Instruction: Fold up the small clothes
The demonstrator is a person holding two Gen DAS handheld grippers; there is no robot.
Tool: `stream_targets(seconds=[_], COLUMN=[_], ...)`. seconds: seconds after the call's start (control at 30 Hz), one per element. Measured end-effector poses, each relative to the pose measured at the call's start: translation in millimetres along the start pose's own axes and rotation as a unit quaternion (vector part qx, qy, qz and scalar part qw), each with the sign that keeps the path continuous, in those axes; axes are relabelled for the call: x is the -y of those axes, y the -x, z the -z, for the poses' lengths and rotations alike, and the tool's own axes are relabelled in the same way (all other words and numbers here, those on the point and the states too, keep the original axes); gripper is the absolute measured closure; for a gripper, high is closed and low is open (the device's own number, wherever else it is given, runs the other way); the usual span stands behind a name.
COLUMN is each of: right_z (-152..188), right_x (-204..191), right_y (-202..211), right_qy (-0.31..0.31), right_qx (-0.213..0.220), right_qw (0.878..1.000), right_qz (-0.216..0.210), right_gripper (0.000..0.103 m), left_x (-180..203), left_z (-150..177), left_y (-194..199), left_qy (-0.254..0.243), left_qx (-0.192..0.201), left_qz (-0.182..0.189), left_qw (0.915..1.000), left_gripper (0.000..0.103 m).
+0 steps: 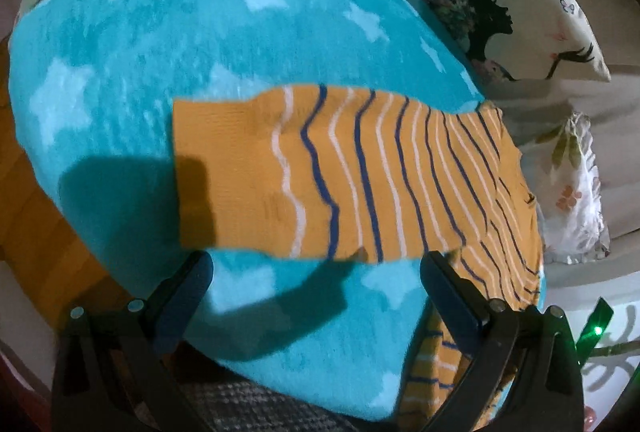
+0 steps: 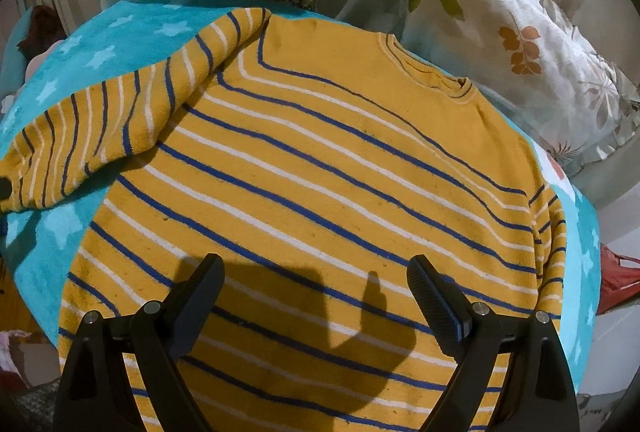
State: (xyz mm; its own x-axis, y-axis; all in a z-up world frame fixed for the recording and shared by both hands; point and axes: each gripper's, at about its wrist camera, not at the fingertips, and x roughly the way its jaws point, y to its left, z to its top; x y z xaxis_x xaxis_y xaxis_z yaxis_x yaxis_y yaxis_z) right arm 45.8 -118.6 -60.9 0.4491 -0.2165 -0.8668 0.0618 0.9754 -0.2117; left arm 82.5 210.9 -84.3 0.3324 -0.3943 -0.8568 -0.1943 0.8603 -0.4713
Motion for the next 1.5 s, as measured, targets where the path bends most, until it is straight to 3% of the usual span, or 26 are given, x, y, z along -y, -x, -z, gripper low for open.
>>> stream_targets(seconds=[0.1,0.17,0.2,0.23,0.27,0.3,0.37,0.47,0.57,0.7,0.83,1.0,1.2,1.33,1.5], right_z=[1.8,3.1,3.8,4.7,5.4,6.6,8.1,9.7,9.8,11.3,22.3,42.9,64.2,79.5,102.8], right_x=[3.2,7.0,9.3,11.0,13.0,14.9,17.9,22.2,30.6,46.7,66.0,92.7,123.3,148.8,185.5], right_y=[0.0,0.0,0.4,0.8,1.2,1.6,1.7,1.7,3.9,7.7,10.6,20.5,32.3,37.2,42.0], right_qy=[-0.008,-0.016,-0.019,-0.023,-0.026,-0.029,-0.035,-0.046,-0.061,-0.085,-0.110,-0.145,-0.173,-0.193,-0.221], right_qx=[-0.005,-0.007,-0.008,-0.008,-0.007,-0.007,-0.007,-0.006,0.003,0.013,0.016,0.029,0.043,0.036,0.034], right_qw=[1.000,1.000,1.000,1.000,1.000,0.999,0.999,0.999,0.998,0.996,0.994,0.989,0.983,0.980,0.973], right_qz=[0.004,0.006,0.008,0.009,0.011,0.011,0.013,0.013,0.012,0.018,0.025,0.026,0.032,0.042,0.050], right_gripper=[0.008,0.008,0.008,0.008,0.008,0.008,0.008,0.008,0.008,0.008,0.008,0.008,0.008,0.008,0.008], left_x=[3.0,5.1,6.4,6.6,7.1,5.1,-0.8,-0.5,10.0,32.8,55.3,101.6,198.5,270.8,348.7], left_z=[-8.9,-17.5,-22.7,-28.4,-35.3,-39.1,-50.9,-79.3,-112.5,-154.0,-168.2,-144.5,-88.0,-44.2,17.1], left_y=[-5.6,-7.2,-7.9,-9.2,-13.1,-16.1,-16.7,-2.0,20.4,48.3,57.3,52.0,20.7,-13.4,-63.7], left_qy=[-0.009,-0.018,-0.023,-0.027,-0.028,-0.020,0.006,0.009,-0.004,-0.016,-0.030,-0.081,-0.167,-0.225,-0.292], left_qx=[0.012,0.024,0.030,0.032,0.028,0.023,0.023,0.061,0.115,0.195,0.214,0.191,0.132,0.088,0.033], left_qz=[-0.009,-0.022,-0.036,-0.050,-0.065,-0.060,-0.047,-0.070,-0.098,-0.140,-0.131,-0.083,-0.003,0.036,0.064], left_qw=[0.9998,0.9993,0.9986,0.9979,0.9971,0.9977,0.9986,0.9957,0.9885,0.9708,0.9674,0.9747,0.9772,0.9697,0.9536], left_gripper=[0.001,0.013,0.035,0.069,0.084,0.090,0.092,0.093,0.094,0.094,0.094,0.094,0.094,0.094,0.094])
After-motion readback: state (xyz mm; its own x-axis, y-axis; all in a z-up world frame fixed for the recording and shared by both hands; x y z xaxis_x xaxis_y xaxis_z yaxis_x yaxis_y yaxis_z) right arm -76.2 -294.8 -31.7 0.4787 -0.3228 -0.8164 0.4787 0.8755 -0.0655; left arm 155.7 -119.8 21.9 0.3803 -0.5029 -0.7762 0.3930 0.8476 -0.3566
